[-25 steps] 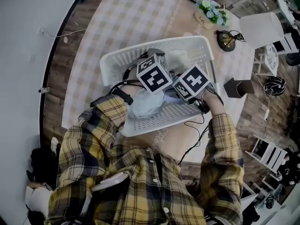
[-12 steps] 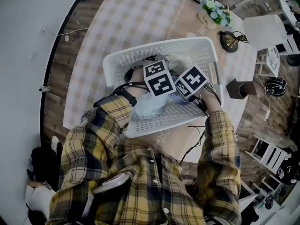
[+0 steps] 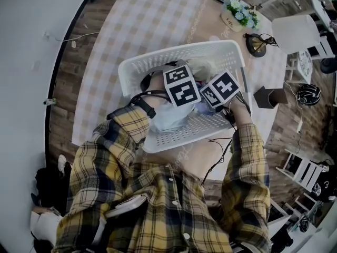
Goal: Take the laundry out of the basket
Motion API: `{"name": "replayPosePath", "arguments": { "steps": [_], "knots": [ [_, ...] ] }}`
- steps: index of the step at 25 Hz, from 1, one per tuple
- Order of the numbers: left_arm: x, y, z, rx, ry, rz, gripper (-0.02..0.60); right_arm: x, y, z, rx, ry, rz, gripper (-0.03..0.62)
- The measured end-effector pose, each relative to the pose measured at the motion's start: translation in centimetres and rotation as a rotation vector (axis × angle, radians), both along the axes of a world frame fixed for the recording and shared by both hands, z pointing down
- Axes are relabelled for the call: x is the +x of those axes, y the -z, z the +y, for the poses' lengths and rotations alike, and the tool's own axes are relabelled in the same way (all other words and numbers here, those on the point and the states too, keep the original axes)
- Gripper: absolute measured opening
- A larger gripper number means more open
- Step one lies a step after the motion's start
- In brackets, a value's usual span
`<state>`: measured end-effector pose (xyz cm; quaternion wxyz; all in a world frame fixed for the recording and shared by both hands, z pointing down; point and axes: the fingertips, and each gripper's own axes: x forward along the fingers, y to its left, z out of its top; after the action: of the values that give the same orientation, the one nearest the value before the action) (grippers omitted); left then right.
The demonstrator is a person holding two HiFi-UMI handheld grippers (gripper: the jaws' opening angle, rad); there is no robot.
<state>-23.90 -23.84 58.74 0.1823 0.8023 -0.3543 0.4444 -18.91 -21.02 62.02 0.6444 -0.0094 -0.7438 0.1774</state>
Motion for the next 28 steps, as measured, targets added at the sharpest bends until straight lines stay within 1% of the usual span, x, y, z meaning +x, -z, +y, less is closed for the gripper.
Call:
{"name": "replayPosePath", "arguments": {
  "steps": [2, 4, 9, 12, 14, 17, 20, 23, 28],
  "knots": [
    [-0.1, 0.5, 0.1, 0.003, 0.007, 0.006, 0.078, -0.3, 0.8, -0.4, 0.013, -0.033, -0.025, 0.061],
    [-0.1, 1.1, 0.3, 0.007, 0.012, 0.016, 0.076, -0.5, 1.7, -0.6, 0.026, -0.061, -0.048, 0.048],
    [0.1, 3.6, 0.3, 0.035, 0.003, 0.039, 0.074, -1.2, 3.9, -1.1, 0.078, -0.110, -0.095, 0.046],
    [0.3, 6.6, -1.0, 0.055, -0.011, 0.048, 0.074, -1.4, 6.9, -2.6, 0.106, -0.147, -0.134, 0.046],
    [1.4, 9.9, -1.6, 0.075, -0.016, 0.049, 0.074, -0.4, 10.1, -3.2, 0.125, -0.174, -0.166, 0.046],
    [3.9, 14.8, -1.1, 0.133, -0.019, 0.051, 0.072, 1.9, 14.7, -2.9, 0.170, -0.219, -0.231, 0.046],
    [3.9, 15.6, -0.9, 0.202, -0.025, 0.061, 0.072, 1.7, 15.7, -3.0, 0.226, -0.257, -0.303, 0.046],
    [3.4, 16.1, -0.9, 0.243, -0.018, 0.082, 0.071, 1.0, 16.6, -3.5, 0.271, -0.282, -0.370, 0.045],
    [5.8, 21.0, -0.3, 0.342, -0.012, 0.094, 0.071, 2.8, 21.6, -3.5, 0.329, -0.341, -0.522, 0.045]
  ]
}}
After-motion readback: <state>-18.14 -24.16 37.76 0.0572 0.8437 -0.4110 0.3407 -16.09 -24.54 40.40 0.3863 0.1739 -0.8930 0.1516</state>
